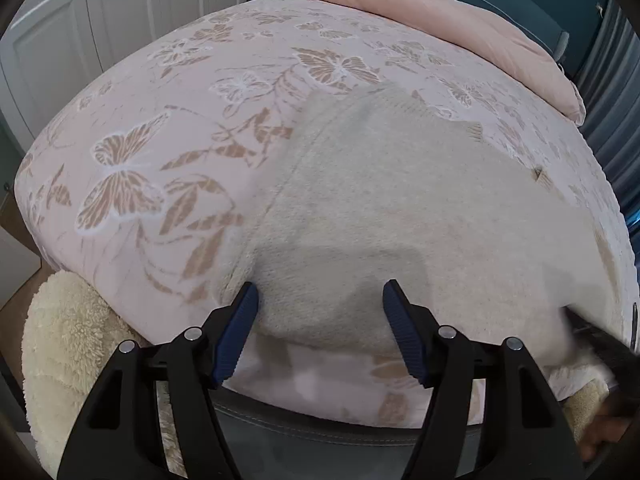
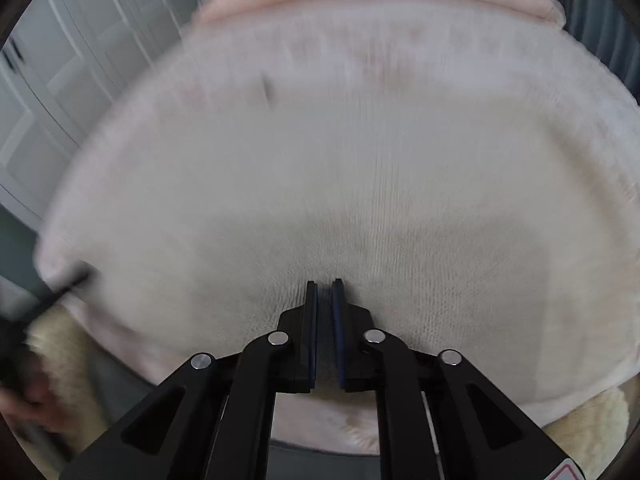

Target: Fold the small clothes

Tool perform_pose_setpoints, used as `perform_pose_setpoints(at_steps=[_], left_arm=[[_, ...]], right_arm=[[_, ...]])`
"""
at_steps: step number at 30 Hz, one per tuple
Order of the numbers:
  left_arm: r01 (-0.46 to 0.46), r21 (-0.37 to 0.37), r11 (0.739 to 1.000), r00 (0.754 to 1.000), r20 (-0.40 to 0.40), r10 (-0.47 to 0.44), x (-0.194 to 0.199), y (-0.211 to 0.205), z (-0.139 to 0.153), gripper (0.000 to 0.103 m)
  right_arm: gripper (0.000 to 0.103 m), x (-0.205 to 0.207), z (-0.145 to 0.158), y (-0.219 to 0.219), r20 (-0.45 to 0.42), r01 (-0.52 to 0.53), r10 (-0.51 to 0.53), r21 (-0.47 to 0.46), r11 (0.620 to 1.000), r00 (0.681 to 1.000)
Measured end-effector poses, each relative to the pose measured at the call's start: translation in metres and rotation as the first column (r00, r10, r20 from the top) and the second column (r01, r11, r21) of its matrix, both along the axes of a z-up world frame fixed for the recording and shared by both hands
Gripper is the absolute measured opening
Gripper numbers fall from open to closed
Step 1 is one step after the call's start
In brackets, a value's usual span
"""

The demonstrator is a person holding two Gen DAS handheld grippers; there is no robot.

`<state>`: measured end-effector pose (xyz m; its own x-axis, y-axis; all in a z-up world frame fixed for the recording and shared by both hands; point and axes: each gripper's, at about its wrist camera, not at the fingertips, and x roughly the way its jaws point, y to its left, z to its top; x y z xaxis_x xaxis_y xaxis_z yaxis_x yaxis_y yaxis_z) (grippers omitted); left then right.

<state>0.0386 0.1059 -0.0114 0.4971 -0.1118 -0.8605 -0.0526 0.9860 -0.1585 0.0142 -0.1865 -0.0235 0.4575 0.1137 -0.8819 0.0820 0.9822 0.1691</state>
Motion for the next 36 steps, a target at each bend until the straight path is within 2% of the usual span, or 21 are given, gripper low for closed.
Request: perform_pose_setpoints(at_steps=[1,4,5,7,9,10,11,12,14,16,18,19,21,22,25,28,29,32,34,36], left_arm=[[-0.002,-0.006,1.000,1.000,0.001,0.002,-0.001,0.002,0.002,0.063],[-0.018,-0.057,0.998,1.000,0.016,0.019,-0.007,0.011,0.008,0.063],[-0.026,-0.079,0.996,0.999,0.016,0.027,-0.007,0.014,0.008,0.066],[-0.074,-0.158,0.985,0.997,0.001,0.075,-0.011,0.024,0.007,0.072],[-0.123,-0.254,0.959,0.992,-0.033,0.119,-0.015,0.034,0.001,0.072],[-0.141,-0.278,0.950,0.990,-0.053,0.131,-0.016,0.037,-0.003,0.072],[-0.157,-0.296,0.942,0.987,-0.075,0.141,-0.017,0.040,-0.007,0.072],[-0.183,-0.315,0.931,0.982,-0.105,0.158,-0.017,0.045,-0.013,0.072],[-0.222,-0.353,0.909,0.974,-0.127,0.189,-0.018,0.054,-0.018,0.072],[-0.254,-0.385,0.887,0.967,-0.131,0.220,-0.017,0.062,-0.021,0.073],[-0.273,-0.404,0.873,0.962,-0.133,0.240,-0.011,0.067,-0.024,0.073],[-0.278,-0.416,0.866,0.961,-0.136,0.242,-0.009,0.068,-0.026,0.073],[-0.293,-0.447,0.845,0.956,-0.158,0.248,-0.001,0.068,-0.033,0.076],[-0.300,-0.452,0.840,0.954,-0.166,0.251,0.003,0.067,-0.035,0.079],[-0.309,-0.451,0.838,0.951,-0.170,0.259,0.013,0.063,-0.034,0.081],[-0.277,-0.473,0.836,0.961,-0.158,0.229,0.023,0.059,-0.029,0.042],[-0.271,-0.468,0.841,0.962,-0.164,0.219,0.028,0.057,-0.028,0.034],[-0.254,-0.476,0.842,0.967,-0.141,0.212,0.033,0.053,-0.011,0.023],[-0.165,-0.460,0.873,0.985,-0.038,0.167,0.033,0.035,0.023,0.022],[-0.012,-0.397,0.918,0.992,0.108,0.059,0.031,-0.001,0.070,0.020]], right_arm=[[0.011,-0.001,0.006,0.002,0.021,0.017,-0.017,0.002,1.000,1.000],[0.011,0.000,0.038,0.007,0.074,0.009,-0.019,0.136,0.991,0.997],[0.011,0.002,0.046,0.010,0.086,-0.002,-0.010,0.142,0.990,0.996],[0.011,0.013,0.050,0.021,0.097,-0.023,0.015,0.089,0.996,0.995],[0.012,0.034,0.028,0.024,0.037,-0.020,0.018,0.063,0.998,0.999],[0.011,0.051,0.005,0.023,-0.043,-0.021,0.024,0.067,0.997,0.999],[0.010,0.041,-0.001,0.028,-0.064,-0.020,0.025,0.077,0.997,0.998],[0.010,0.043,-0.004,0.027,-0.046,-0.017,0.020,0.080,0.997,0.999],[0.012,0.049,0.011,0.028,-0.064,0.006,0.000,0.092,0.996,0.998],[0.012,0.050,0.030,0.029,-0.011,0.006,-0.005,0.142,0.990,1.000],[0.012,0.055,0.036,0.038,0.014,-0.017,0.016,0.094,0.995,1.000],[0.012,0.059,0.033,0.042,0.008,-0.033,0.032,0.070,0.997,0.999],[0.010,0.068,0.007,0.049,-0.066,-0.053,0.055,0.030,0.998,0.996],[0.010,0.070,-0.007,0.050,-0.068,-0.053,0.055,0.031,0.998,0.996],[0.009,0.069,-0.012,0.047,-0.038,-0.028,0.030,0.048,0.998,0.999],[0.009,0.068,-0.012,0.048,-0.035,-0.035,0.037,0.044,0.998,0.999],[0.009,0.067,-0.012,0.048,-0.027,-0.043,0.045,0.042,0.998,0.999],[0.008,0.061,-0.013,0.043,-0.008,-0.033,0.034,0.085,0.996,0.999],[0.008,0.059,-0.011,0.036,0.006,-0.017,0.016,0.132,0.991,1.000],[0.012,0.052,-0.003,0.027,0.022,0.013,-0.018,0.192,0.981,1.000]])
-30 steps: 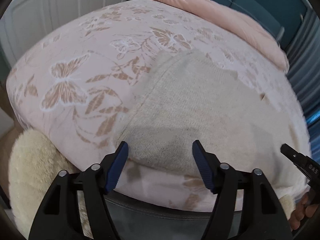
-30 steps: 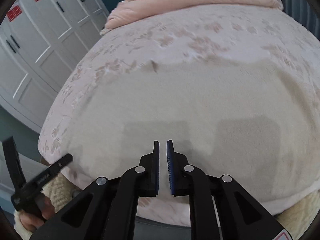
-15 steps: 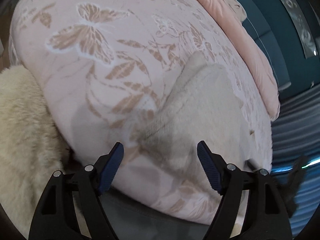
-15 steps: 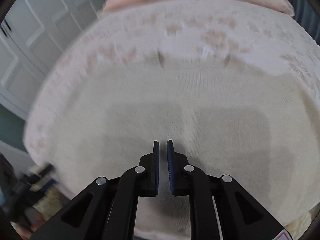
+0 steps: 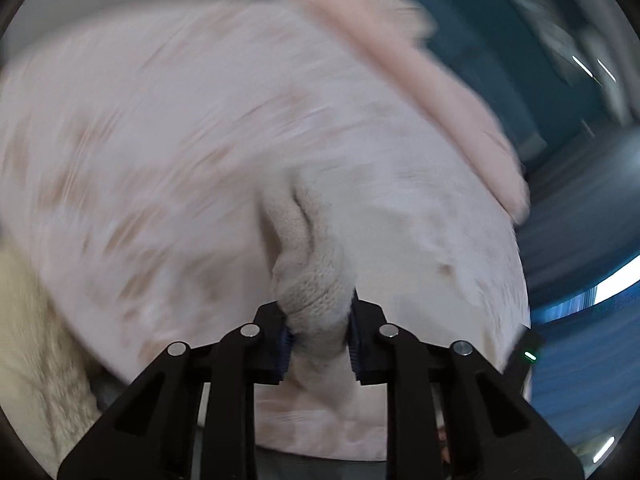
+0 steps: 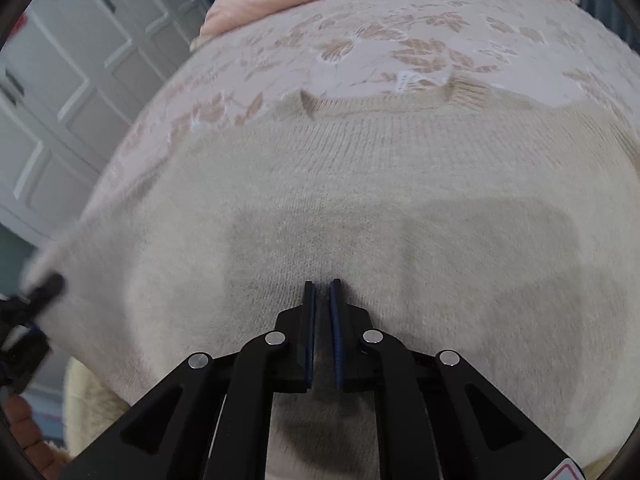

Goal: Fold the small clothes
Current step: 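Lay the folded hem onto the collar with both grippers and release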

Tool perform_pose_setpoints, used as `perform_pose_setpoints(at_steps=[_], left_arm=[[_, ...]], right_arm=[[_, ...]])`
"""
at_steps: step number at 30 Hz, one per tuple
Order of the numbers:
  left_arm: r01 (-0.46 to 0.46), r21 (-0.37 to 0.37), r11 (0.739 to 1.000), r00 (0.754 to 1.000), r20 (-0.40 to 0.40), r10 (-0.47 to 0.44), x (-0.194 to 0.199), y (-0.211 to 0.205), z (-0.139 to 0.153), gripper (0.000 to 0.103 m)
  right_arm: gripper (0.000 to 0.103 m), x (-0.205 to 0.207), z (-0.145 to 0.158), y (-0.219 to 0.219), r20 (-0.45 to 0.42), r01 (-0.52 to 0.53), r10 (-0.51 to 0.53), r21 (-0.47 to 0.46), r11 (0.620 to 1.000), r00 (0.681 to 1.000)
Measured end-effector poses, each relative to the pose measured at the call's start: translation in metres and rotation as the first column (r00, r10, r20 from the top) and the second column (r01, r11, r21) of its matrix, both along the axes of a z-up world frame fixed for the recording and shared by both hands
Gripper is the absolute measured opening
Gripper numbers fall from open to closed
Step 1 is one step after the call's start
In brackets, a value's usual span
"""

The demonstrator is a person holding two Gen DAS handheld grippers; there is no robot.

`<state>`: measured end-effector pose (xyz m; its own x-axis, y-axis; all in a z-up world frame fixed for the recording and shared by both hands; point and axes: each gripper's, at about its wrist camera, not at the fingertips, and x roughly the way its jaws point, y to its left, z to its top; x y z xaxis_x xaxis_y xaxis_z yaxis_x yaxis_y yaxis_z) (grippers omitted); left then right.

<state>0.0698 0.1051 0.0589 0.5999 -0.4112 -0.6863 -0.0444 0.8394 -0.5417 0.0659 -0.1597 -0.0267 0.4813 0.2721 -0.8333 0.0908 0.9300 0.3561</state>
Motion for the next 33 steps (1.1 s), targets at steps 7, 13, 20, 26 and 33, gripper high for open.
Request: perform_pose_setpoints(at_steps=[7,13,20,26,33], left_arm=[[0.335,0.172,0.927,0.898,0.240,-0.369,-0.030,-0.159,0.092,0.020],[0.525,0.273,0.806,0.812,0.124,-0.571,-0.056,-0.284,0.039,0.028],[0.520,0.347,0.780,0.807,0.099,-0.582,-0.100,-0.253,-0.001,0.083],[0.417,0.488,0.767,0.866,0.044,-0.498,-0.103,-0.185,-0.030,0.086],[0.417,0.450,0.790,0.885,-0.003,-0.465,-0.083,-0.182,-0.051,0.089]], right_arm=[[0.033,-0.073,0.042,-0.070,0.114,0.135,-0.147,0.104,0.985,0.983],[0.040,-0.146,0.047,-0.164,0.120,0.334,-0.348,0.126,0.934,0.930],[0.064,-0.173,0.049,-0.193,0.117,0.379,-0.402,0.178,0.908,0.908],[0.078,-0.139,0.053,-0.172,0.108,0.283,-0.333,0.325,0.902,0.937],[0.080,-0.091,0.052,-0.146,0.057,0.257,-0.278,0.239,0.937,0.959]])
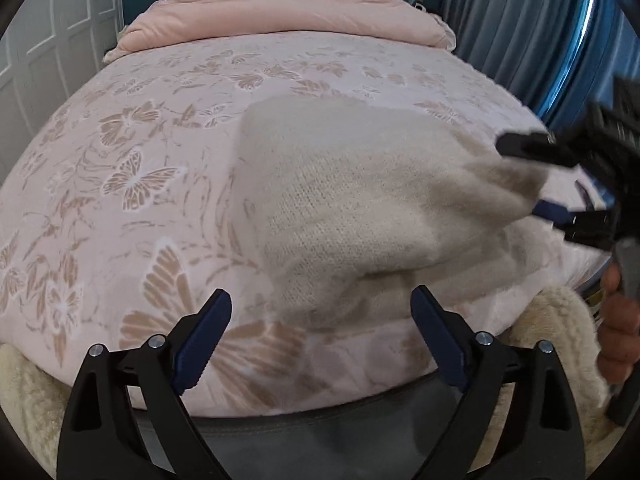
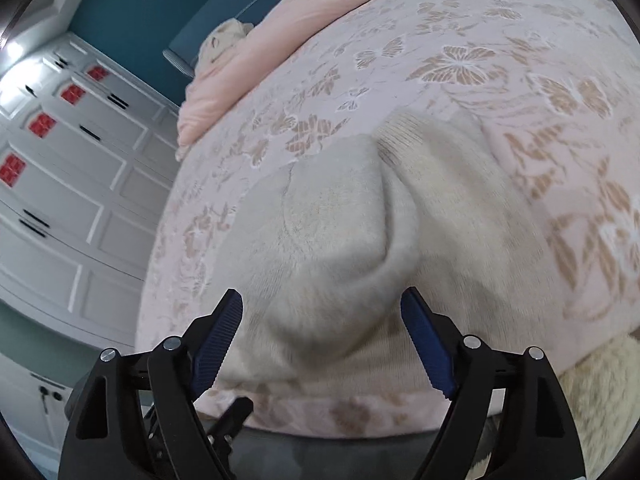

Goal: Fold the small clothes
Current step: 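Lay the folded hem onto the collar with both grippers and release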

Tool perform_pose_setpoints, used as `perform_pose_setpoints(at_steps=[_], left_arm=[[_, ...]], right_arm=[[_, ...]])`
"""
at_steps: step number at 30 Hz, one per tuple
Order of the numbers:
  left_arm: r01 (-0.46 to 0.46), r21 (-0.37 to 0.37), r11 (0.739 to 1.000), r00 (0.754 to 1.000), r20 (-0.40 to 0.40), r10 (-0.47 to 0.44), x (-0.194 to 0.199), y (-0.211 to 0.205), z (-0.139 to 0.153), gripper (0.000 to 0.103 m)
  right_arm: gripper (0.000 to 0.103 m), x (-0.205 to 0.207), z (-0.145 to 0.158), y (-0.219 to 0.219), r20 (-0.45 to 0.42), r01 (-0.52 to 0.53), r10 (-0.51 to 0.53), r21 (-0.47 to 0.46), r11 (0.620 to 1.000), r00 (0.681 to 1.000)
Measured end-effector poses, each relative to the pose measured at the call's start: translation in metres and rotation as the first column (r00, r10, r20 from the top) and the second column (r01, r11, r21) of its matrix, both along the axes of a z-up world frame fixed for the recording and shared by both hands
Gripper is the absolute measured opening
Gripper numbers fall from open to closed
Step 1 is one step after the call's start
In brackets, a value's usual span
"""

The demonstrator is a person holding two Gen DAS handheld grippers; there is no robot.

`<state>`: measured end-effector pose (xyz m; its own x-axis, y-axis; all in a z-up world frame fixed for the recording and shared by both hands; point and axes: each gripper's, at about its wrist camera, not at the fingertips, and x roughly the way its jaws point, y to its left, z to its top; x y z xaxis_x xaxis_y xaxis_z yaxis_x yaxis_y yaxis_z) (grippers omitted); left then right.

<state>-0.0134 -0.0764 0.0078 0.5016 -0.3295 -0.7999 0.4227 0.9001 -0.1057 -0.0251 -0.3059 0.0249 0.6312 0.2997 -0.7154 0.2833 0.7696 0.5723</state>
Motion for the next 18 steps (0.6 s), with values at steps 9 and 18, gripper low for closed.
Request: perform_pose_setpoints(at_steps=[9,18], left_arm=[[-0.075,-0.128,0.989,0.987,-0.149,0.055,0.018,0.027,-0.008,0.022],[-0.064,-0.082,0.995,0.976,-0.215,0.045,0.016,0.005,-0.022,0.016]], right_arm=[[0.020,0.011,0.054,0.005,0.192,-0.076,0.081,-0.030,0.997,0.978],[0.019,-0.042,-0.053,-0.080,-0.055,0.137,-0.139,-0.042,0.990,0.989]])
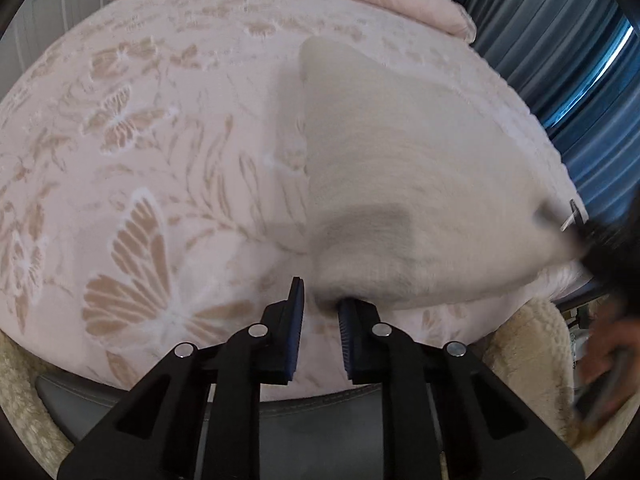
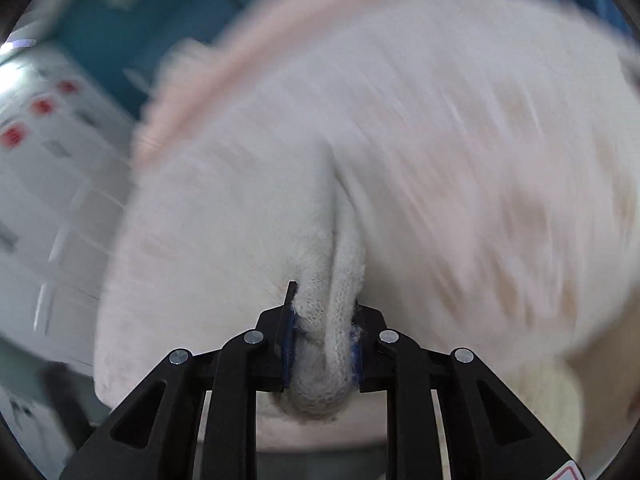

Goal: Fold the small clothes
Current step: 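Lay the folded hem onto the collar with both grippers and release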

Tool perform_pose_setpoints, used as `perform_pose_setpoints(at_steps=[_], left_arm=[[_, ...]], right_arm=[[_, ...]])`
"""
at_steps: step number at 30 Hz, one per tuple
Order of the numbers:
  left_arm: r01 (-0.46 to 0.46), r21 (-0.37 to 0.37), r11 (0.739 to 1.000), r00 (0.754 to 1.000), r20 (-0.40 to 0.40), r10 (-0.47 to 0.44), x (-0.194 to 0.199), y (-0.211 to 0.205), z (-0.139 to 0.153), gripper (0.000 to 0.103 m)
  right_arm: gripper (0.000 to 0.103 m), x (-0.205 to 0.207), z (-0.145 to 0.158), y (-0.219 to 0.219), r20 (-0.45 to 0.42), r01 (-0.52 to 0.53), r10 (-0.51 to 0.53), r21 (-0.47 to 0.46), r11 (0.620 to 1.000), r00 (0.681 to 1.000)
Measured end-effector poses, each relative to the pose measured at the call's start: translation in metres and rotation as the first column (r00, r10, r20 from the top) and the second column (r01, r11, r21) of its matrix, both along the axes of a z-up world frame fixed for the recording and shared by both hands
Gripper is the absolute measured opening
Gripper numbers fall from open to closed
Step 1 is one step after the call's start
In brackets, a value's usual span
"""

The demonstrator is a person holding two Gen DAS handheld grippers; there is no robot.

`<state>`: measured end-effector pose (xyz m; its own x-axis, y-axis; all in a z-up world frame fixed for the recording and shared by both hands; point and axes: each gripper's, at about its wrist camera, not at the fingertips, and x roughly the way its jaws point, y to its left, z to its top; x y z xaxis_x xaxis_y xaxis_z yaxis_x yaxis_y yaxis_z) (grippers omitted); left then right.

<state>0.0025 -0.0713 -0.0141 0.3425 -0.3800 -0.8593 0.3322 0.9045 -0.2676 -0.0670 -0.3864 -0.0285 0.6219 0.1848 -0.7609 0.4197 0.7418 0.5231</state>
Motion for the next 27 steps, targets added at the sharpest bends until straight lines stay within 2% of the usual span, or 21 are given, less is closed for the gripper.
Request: perform_pose_setpoints(at_steps=[2,4,7,9,10,11,12,14,16,19,21,24,25,27], left_arm=[[0.011,0.030,1.000,1.000,0.015,-0.011,-0.003,-0.004,0.000,0.014],[0.010,0.036,0.999,1.000,0.019,-0.011,-0.003,-0.003,0.001,0.014],[0.008,0.041,0.999,1.000,0.014,-0.009,-0.003,-0.003,0.001,0.015],[0.022,0.060,0.998,0.999,0.032,-0.024,-0.005,-0.005,0.005,0.017],[0.027,0.067,0.997,0.999,0.044,-0.030,-0.006,-0.005,0.008,0.018],[0.034,0.074,0.997,0.998,0.056,-0.038,-0.009,-0.005,0.012,0.021],[0.038,0.082,0.996,0.997,0.063,-0.043,-0.012,-0.005,0.015,0.023],[0.043,0.078,0.996,0.996,0.070,-0.049,-0.016,-0.003,0.021,0.031],[0.046,0.045,0.998,0.995,0.090,-0.050,-0.021,-0.001,0.033,0.036],[0.048,0.021,0.999,0.988,0.144,-0.050,-0.028,-0.004,0.054,0.040],[0.050,-0.011,0.999,0.983,0.176,-0.047,-0.029,-0.006,0.069,0.045],[0.030,-0.013,0.999,0.978,0.208,-0.026,-0.024,-0.008,0.083,0.049],[0.016,-0.006,1.000,0.978,0.210,-0.014,-0.022,-0.006,0.083,0.049],[-0.008,0.002,1.000,0.981,0.196,0.007,-0.018,-0.002,0.081,0.049]], right_arm=[[0.019,-0.010,0.000,0.001,0.041,0.019,-0.020,0.037,0.999,0.999],[0.020,-0.008,0.013,0.008,0.058,0.010,-0.010,-0.009,1.000,0.998],[0.027,0.004,0.016,0.016,0.017,-0.034,0.036,-0.100,0.994,0.999],[0.033,0.000,0.014,0.012,0.003,-0.029,0.030,-0.088,0.996,1.000],[0.036,-0.003,0.017,0.009,0.016,-0.020,0.022,-0.078,0.997,1.000],[0.043,-0.010,0.023,0.008,0.027,0.005,-0.002,-0.089,0.996,1.000],[0.045,-0.016,0.032,0.006,0.035,0.030,-0.026,-0.120,0.992,0.999],[0.045,-0.024,0.052,0.004,0.057,0.063,-0.053,-0.179,0.982,0.997],[0.045,-0.019,0.070,0.003,0.102,0.051,-0.033,-0.173,0.984,0.994],[0.045,0.004,0.103,0.020,0.179,-0.036,0.066,-0.163,0.986,0.982],[0.038,0.024,0.114,0.040,0.208,-0.119,0.154,-0.174,0.978,0.966],[0.024,0.060,0.101,0.077,0.173,-0.248,0.271,-0.146,0.958,0.947],[0.024,0.070,0.093,0.090,0.150,-0.288,0.309,-0.142,0.947,0.939],[0.023,0.091,0.059,0.116,0.044,-0.376,0.387,-0.152,0.914,0.921]])
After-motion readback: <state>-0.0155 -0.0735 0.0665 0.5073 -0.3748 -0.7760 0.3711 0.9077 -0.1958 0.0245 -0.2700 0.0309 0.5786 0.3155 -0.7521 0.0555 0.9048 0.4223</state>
